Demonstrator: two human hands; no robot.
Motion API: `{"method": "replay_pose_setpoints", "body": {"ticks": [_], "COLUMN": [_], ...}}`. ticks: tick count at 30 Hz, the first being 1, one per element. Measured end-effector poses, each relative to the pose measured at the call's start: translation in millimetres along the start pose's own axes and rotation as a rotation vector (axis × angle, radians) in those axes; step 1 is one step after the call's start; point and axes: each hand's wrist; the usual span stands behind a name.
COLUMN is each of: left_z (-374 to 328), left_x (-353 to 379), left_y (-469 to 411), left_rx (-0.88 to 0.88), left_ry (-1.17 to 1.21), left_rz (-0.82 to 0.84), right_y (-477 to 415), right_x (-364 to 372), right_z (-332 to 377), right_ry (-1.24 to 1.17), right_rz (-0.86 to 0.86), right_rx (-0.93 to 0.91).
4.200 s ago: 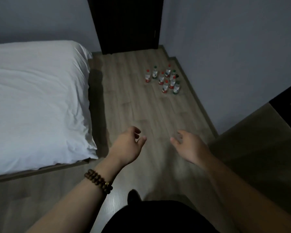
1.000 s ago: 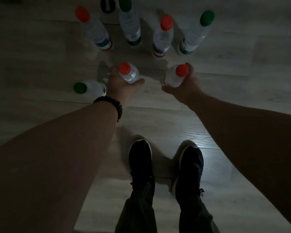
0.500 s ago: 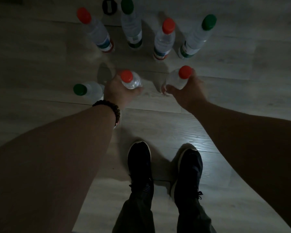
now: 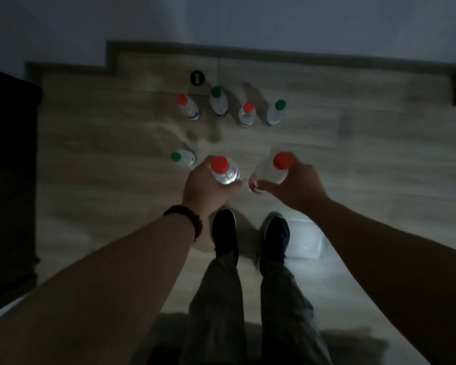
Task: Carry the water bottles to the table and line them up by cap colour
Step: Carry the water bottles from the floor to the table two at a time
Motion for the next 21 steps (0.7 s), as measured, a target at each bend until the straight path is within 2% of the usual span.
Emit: {"method": "replay_pose_setpoints", "body": {"ticks": [9, 13, 18, 21], "left_z": [-105, -139, -170, -189], "left_x": [-131, -181, -228, -250], "left_y": [193, 275, 344, 367], "left_rx": [0.245, 0.381, 0.551, 0.670], "left_ry": [0.095, 0.034, 0.017, 0.008], "left_rz": [-0.103, -0.154, -0.135, -0.133], "right_y": [142, 197, 254, 270], "right_x": [-151, -204, -248, -263], "right_z": [172, 230, 283, 303], "right_ry": [-0.089, -0.101, -0.149, -0.267], "right_rz": [-0.159, -0.238, -0.498, -0.596], "right_rx": [-0.127, -0.222, -0.350, -0.424]}}
Point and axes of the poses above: each hand's wrist, its own y-axis away from the middle knuckle, its own x-axis out of the palm, z = x × y, and after that the axes turned 14 degrees about -x, right-handed
